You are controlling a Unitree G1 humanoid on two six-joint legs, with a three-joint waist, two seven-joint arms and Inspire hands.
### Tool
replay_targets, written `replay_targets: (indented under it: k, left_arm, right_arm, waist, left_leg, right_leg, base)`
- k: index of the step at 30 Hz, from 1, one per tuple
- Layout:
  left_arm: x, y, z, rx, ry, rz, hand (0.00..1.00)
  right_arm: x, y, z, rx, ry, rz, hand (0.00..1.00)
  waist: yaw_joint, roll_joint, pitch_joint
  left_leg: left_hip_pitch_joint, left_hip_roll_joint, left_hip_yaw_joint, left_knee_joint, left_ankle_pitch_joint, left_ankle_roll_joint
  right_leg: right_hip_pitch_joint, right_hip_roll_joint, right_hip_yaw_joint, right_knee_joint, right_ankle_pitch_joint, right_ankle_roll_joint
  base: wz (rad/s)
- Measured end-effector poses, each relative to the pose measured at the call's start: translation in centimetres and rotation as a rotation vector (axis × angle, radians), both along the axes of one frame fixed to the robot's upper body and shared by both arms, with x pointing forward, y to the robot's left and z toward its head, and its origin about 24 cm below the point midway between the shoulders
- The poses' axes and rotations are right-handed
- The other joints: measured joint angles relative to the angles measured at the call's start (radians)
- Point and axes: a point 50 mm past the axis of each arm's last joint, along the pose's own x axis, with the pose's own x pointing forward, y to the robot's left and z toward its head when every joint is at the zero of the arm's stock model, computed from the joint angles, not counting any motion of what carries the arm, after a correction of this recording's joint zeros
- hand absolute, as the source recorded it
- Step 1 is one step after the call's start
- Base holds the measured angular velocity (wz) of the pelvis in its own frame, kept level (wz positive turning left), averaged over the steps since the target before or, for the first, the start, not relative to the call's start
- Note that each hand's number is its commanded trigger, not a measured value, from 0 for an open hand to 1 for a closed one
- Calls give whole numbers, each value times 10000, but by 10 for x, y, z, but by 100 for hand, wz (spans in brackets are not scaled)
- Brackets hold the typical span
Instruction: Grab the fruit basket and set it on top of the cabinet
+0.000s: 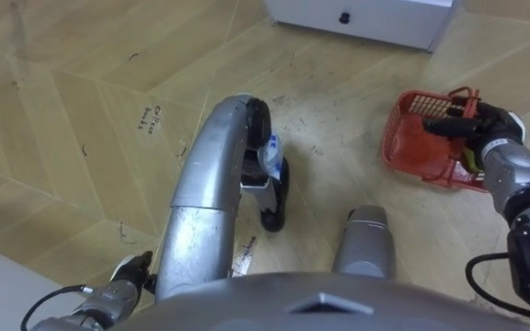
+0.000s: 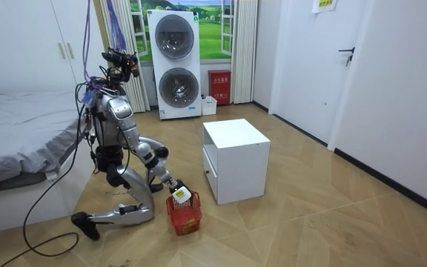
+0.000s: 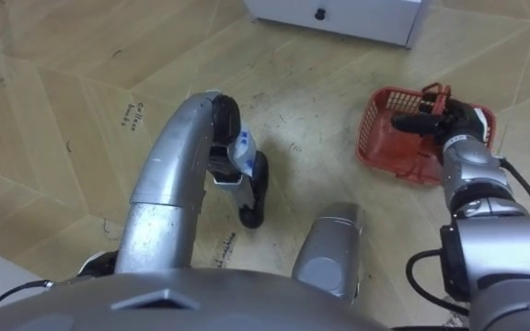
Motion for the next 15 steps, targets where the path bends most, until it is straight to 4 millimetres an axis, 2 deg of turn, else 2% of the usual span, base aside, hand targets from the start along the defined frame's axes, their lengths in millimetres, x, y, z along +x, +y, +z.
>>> replay_targets:
  k: [5, 15]
  left_arm:
    - [1, -1, 0, -153, 4, -34, 0]
    - [7, -2, 0, -227, -155, -44, 0]
  right_arm:
    - [-1, 0, -1, 67, 59, 20, 100]
    - [-1, 0, -1, 138, 56, 129, 100]
  waist:
    - [146, 8, 3]
    - [158, -23, 22]
  left_leg:
    - [-90, -1, -1, 0, 0, 0]
    - [-131, -17, 1, -1, 0, 0]
  right_leg:
    - [-62, -1, -4, 0, -1, 1]
    - [-114, -20, -6, -1, 0, 1]
  base:
    - [0]
    - [0]
